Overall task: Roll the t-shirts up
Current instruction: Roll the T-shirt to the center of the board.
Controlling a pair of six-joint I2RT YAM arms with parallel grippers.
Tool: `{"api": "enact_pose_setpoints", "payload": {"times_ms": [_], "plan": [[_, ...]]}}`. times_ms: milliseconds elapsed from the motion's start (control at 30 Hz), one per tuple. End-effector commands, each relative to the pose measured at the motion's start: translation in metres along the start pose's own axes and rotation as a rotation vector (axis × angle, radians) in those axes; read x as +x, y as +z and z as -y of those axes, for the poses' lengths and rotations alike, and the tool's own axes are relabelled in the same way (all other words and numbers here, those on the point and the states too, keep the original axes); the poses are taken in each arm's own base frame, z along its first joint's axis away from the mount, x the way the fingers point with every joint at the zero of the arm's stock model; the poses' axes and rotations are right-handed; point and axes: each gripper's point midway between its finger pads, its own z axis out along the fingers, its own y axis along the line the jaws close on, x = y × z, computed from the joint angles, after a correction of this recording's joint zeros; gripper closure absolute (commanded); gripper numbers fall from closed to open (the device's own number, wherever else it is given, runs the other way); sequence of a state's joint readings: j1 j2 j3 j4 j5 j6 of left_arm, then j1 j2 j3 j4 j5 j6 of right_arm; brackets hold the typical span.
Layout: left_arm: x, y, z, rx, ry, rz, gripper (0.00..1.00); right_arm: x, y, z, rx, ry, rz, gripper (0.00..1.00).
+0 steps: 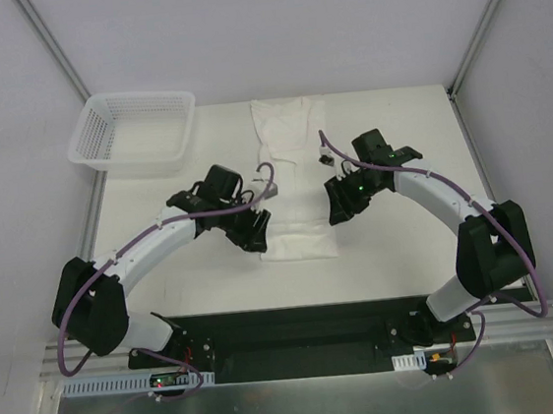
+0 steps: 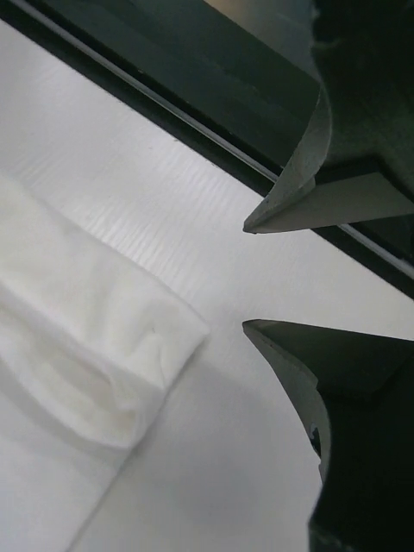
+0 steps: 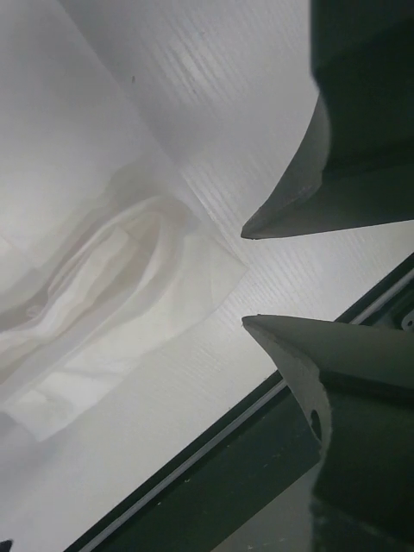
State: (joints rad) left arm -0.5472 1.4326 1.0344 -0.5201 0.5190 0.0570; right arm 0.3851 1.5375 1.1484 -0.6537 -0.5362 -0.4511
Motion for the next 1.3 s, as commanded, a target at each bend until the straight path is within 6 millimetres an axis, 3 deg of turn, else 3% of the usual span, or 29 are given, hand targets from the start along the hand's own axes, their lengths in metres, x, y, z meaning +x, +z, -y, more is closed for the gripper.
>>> {"api": "enact_pose_setpoints", "payload": {"times_ms": [0,267,433,633,733,867,933,1067,1133,1200,1267], "plan": [[0.007,0.016,0.007,-0.022,0.511,0.051,0.54,0.005,0.006,-0.011,-0.057,-0.125,-0.032,0.57],[-0.002,0.053,0.028,0.025,0.826,0.05,0.45,-0.024,-0.005,0.014,-0.071,0.057,0.032,0.55],[0.002,0.075,0.021,0.004,0.909,0.023,0.43,-0.035,-0.017,0.024,-0.055,0.069,0.076,0.53],[0.013,0.097,0.0,-0.045,0.99,-0.056,0.43,-0.035,-0.033,0.032,-0.038,0.124,0.119,0.53],[0.025,0.101,-0.004,-0.041,1.045,-0.095,0.44,-0.03,-0.039,0.03,-0.021,0.085,0.122,0.53],[0.045,0.105,-0.007,-0.03,1.064,-0.145,0.47,-0.016,-0.041,0.045,0.088,-0.009,0.123,0.53],[0.049,0.106,-0.006,-0.037,1.078,-0.159,0.53,-0.021,-0.047,0.056,0.168,-0.062,0.162,0.53],[0.057,0.111,-0.007,-0.039,1.066,-0.211,0.72,-0.023,-0.062,0.048,0.219,-0.225,0.234,0.52],[0.06,0.109,-0.007,-0.029,1.034,-0.242,0.88,-0.016,-0.066,0.04,0.238,-0.32,0.243,0.52],[0.062,0.11,-0.002,0.005,0.99,-0.257,0.95,-0.011,-0.073,0.032,0.252,-0.384,0.262,0.52],[0.058,0.104,0.008,0.054,0.902,-0.277,1.0,0.005,-0.067,0.028,0.246,-0.454,0.236,0.52]]}}
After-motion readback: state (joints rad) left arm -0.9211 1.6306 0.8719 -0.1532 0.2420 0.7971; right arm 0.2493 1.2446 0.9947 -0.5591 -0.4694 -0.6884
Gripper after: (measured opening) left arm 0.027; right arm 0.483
